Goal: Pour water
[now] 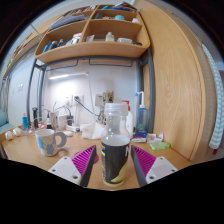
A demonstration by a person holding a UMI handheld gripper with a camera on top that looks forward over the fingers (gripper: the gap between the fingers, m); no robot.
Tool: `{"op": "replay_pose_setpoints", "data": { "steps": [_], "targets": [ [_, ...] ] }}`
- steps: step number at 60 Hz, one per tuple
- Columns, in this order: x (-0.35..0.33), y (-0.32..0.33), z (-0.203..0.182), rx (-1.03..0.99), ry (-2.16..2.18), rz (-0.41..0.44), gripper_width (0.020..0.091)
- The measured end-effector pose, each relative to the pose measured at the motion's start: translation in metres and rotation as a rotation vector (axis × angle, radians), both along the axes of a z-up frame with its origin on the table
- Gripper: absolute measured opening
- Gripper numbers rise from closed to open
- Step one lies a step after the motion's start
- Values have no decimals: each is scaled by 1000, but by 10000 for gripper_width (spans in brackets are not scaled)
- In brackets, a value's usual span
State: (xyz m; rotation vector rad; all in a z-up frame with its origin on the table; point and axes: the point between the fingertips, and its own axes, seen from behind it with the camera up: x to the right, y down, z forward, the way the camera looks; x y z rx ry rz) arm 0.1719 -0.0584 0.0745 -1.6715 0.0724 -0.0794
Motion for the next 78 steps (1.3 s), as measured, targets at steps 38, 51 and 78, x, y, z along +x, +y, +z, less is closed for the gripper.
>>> {"op": "replay_pose_setpoints", "data": {
  "steps": [38,51,78],
  "targets": [
    [-3,15,12,14,-164,-23,243],
    [-33,51,47,-39,-681,35,245],
    [-125,115,75,-12,-1772,201,243]
  ]
}}
